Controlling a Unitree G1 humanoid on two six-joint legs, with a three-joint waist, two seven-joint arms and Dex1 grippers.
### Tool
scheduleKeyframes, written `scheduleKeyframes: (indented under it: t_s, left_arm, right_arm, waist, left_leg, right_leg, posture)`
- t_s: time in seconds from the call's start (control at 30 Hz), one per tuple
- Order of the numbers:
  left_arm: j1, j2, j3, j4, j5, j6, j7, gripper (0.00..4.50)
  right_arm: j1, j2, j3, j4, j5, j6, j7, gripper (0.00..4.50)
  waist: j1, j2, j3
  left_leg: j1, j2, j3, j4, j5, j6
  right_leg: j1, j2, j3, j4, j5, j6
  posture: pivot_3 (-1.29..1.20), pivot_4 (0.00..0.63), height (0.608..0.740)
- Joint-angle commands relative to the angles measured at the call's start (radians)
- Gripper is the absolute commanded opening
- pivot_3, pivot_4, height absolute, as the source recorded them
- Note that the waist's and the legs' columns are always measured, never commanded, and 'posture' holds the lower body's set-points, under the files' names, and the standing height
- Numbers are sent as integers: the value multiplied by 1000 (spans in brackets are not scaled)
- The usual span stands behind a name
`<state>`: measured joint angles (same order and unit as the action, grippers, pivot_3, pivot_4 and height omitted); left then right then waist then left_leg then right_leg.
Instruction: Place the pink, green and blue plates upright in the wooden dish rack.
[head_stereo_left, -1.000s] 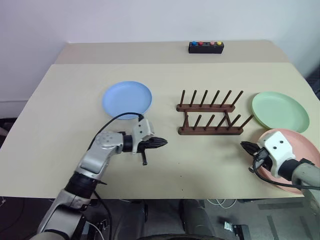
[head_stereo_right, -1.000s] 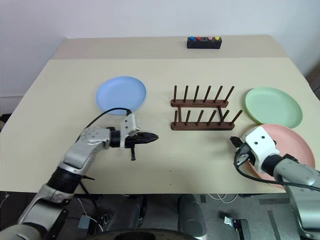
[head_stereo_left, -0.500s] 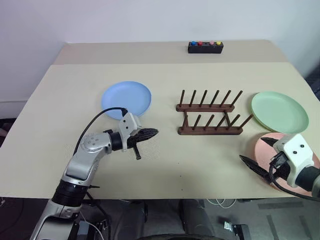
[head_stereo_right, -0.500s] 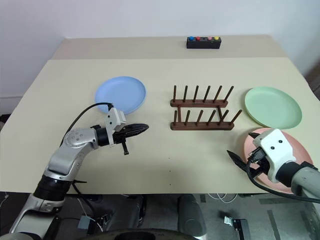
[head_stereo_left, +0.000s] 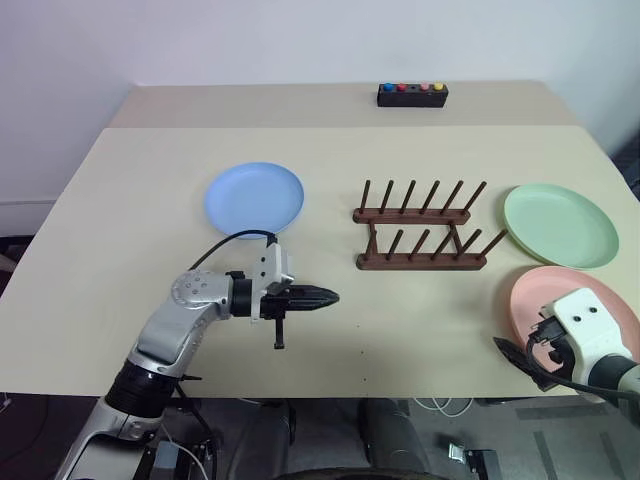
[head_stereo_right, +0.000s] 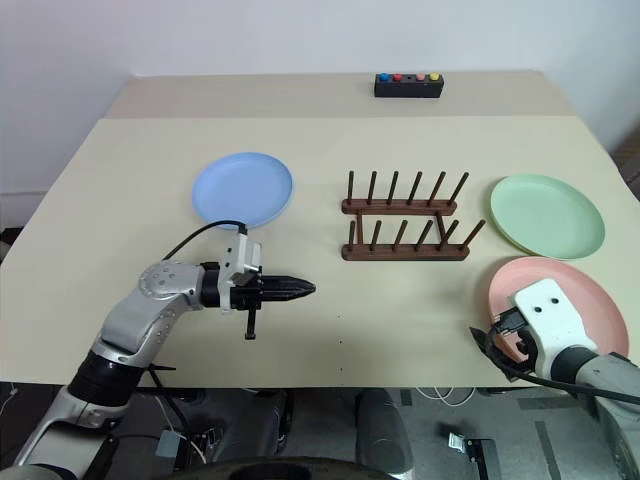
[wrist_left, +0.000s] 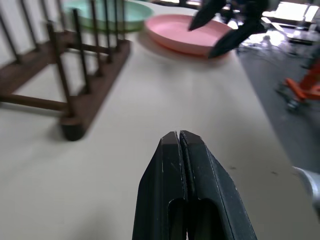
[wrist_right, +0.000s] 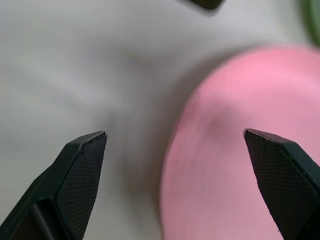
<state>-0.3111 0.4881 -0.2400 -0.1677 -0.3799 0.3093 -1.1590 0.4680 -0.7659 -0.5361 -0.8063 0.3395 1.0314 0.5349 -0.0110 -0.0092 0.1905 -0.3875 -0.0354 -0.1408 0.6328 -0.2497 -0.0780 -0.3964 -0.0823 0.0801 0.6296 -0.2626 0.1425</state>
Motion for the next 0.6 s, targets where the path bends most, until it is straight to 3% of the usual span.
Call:
scheduleKeyframes:
  t_s: [0.03,0.1,0.33,0.6]
  left_arm:
    - [-12,-6,-30,-21,3,-31,-26,0]
    - [-12,-10,-42,-21,4,-42,-33,0]
    - [-20,-28,-59,-9,13,-61,-28,0]
    - [-45,-63,-75,58,30,-103,-46,0]
  right_arm:
    - [-3,7,14,-35,-13,41,-32,4225]
    - [-4,8,22,-32,-23,53,-45,3655]
    - [7,5,14,-43,-34,55,-51,84]
    - [67,-4,-89,-123,-80,68,-40,30]
  waist:
    - [0,0,0]
    - [0,0,0]
    - [0,0,0]
    - [3,-1,-1]
  left_leg:
    - [0,0,0,0,0,0]
    - [0,0,0,0,0,0]
    - [0,0,0,0,0,0]
    - [0,0,0,0,0,0]
  right_leg:
    - [0,0,0,0,0,0]
    - [0,0,0,0,0,0]
    - [0,0,0,0,0,0]
    - [0,0,0,0,0,0]
  posture:
    - [0,150,740]
    - [0,150,740]
    - [0,150,740]
    - [0,150,740]
